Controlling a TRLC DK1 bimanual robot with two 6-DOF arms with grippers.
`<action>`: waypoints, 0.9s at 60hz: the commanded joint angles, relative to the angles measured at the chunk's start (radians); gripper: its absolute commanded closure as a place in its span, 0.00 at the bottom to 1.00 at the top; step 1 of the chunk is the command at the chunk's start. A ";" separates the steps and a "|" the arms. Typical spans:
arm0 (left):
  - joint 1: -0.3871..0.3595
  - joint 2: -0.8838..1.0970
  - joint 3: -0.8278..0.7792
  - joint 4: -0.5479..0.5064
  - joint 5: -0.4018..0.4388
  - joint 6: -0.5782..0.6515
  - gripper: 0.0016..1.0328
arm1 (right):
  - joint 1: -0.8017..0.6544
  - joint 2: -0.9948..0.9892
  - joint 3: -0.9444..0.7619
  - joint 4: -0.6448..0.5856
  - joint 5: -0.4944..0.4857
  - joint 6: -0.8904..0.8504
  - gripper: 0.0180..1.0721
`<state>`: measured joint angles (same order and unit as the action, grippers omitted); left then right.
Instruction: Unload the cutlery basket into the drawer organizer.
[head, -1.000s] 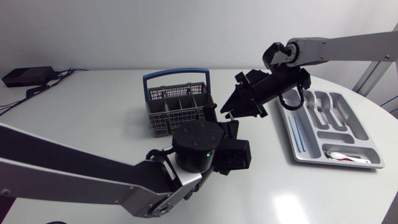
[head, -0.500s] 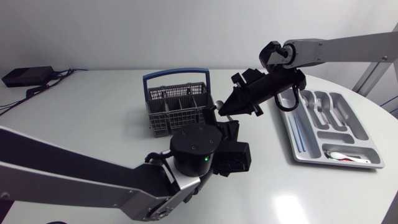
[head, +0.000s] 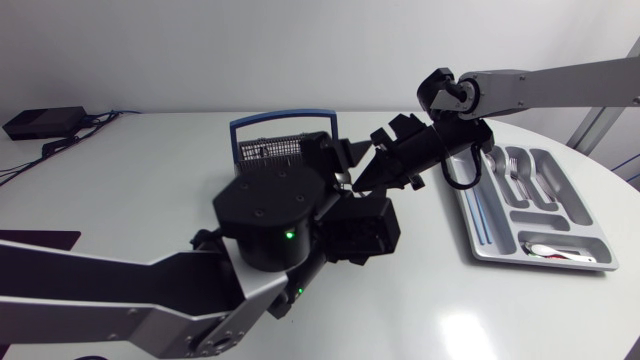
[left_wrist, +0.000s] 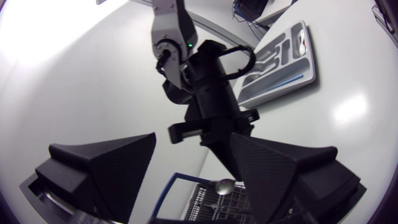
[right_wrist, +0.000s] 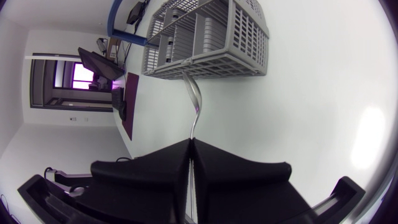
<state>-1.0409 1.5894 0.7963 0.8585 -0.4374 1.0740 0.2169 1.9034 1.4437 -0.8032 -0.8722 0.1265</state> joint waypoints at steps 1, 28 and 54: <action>0.021 -0.057 -0.016 -0.038 -0.015 -0.016 0.09 | -0.021 -0.027 -0.040 0.006 0.019 -0.051 0.94; 0.229 -0.166 0.190 -0.625 0.135 -0.338 0.09 | -0.318 -0.104 -0.118 -0.137 0.118 -0.642 0.94; 0.381 -0.174 0.336 -0.966 0.325 -0.473 0.09 | -0.806 -0.052 -0.037 -0.360 0.269 -1.476 0.94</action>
<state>-0.6842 1.4372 1.0924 -0.0761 -0.1379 0.6422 -0.5282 1.8145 1.3842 -1.1339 -0.6289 -1.1576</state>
